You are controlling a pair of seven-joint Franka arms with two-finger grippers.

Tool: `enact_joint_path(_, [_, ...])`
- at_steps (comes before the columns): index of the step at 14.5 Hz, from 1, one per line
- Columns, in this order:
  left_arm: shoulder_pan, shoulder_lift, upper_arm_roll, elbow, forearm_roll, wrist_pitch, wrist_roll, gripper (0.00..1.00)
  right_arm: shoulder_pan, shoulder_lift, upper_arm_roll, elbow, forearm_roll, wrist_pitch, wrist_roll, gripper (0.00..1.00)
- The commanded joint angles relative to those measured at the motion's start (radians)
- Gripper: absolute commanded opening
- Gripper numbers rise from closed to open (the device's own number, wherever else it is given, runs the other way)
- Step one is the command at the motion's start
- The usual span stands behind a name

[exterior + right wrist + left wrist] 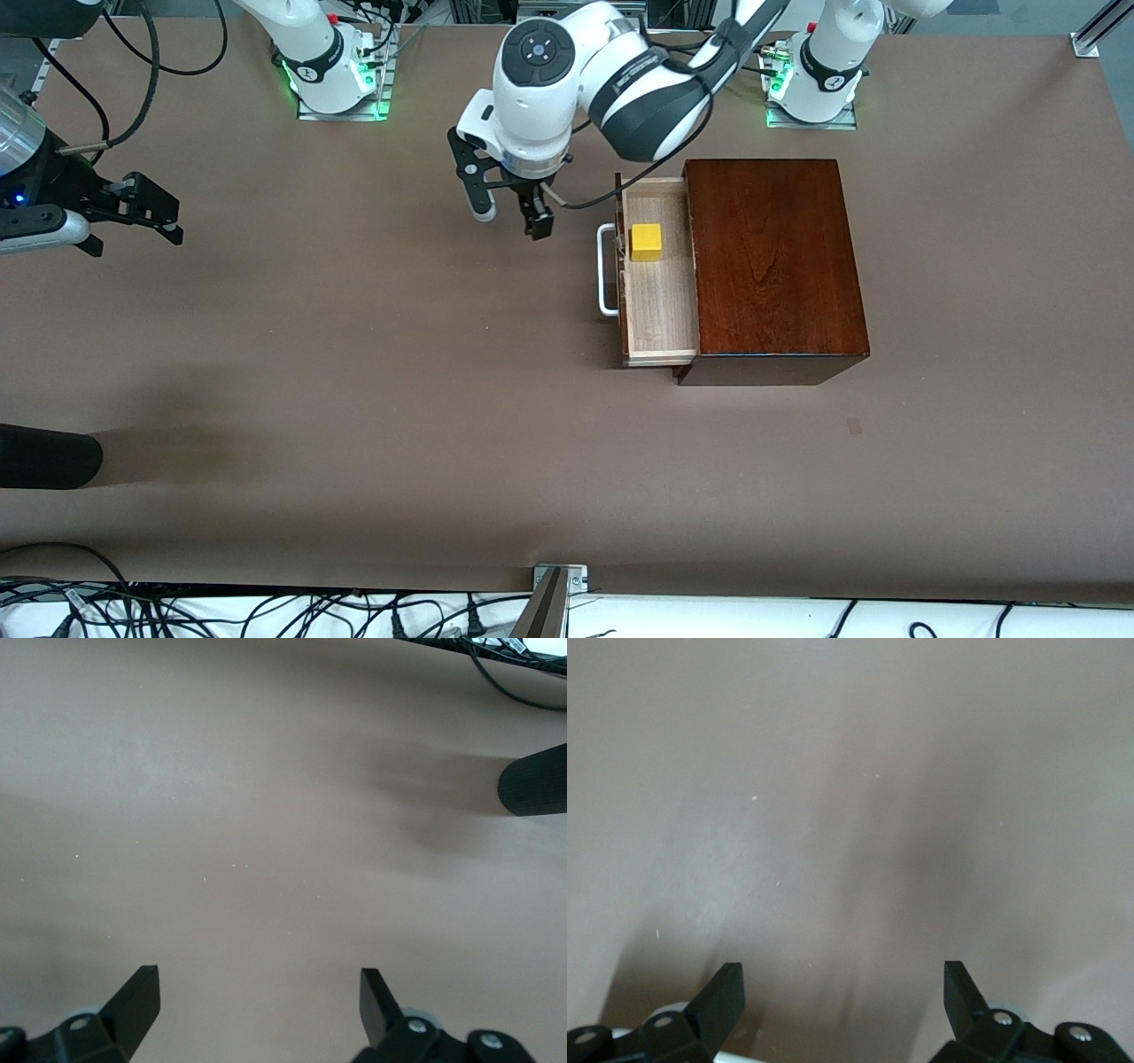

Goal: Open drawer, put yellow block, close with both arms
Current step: 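Lower the left gripper against the drawer front beside the handle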

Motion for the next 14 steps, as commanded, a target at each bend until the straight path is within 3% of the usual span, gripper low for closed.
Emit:
enact_joint_path(1, [0.008, 0.037, 0.007, -0.028, 0.040, 0.022, 0.164, 1.00, 0.002, 0.000, 0.005, 0.012, -0.002, -0.001, 0.014, 1.00])
enact_joint_path(4, [0.008, 0.081, 0.002, -0.069, 0.156, 0.094, 0.237, 1.00, 0.002, 0.000, 0.005, 0.012, 0.000, -0.001, 0.014, 1.00])
enact_joint_path(14, [0.078, 0.026, 0.004, -0.209, 0.155, 0.050, 0.309, 1.00, 0.002, 0.000, 0.003, 0.011, 0.001, -0.007, 0.016, 1.00])
